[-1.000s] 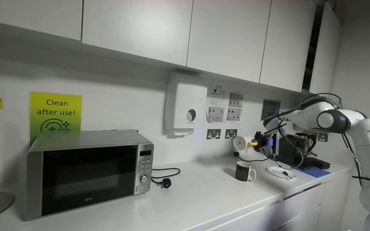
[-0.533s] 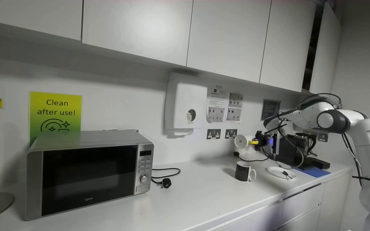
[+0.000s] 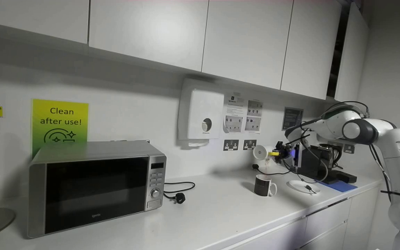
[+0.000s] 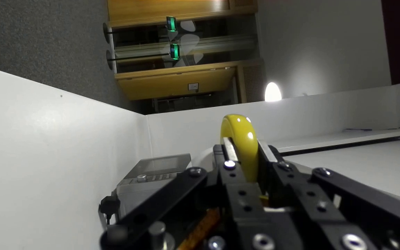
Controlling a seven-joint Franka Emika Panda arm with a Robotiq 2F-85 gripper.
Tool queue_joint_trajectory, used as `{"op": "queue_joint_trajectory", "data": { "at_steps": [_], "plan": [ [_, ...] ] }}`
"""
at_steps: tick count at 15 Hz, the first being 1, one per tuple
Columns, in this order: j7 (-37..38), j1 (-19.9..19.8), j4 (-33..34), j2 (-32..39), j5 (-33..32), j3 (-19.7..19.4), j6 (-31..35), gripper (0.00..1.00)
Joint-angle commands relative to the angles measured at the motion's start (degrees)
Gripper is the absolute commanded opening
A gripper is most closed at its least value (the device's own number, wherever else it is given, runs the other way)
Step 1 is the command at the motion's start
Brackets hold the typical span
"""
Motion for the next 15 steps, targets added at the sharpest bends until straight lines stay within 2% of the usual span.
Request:
{"op": "queue_joint_trajectory", "data": {
  "at_steps": [1,15],
  "plan": [
    [0.44,-1.17,3.19,1.71,2.22,0.02,-4.39,0.05],
    [0.55,-1.26,5.13,3.54,2.82,0.26,-6.03,0.05]
  ]
}}
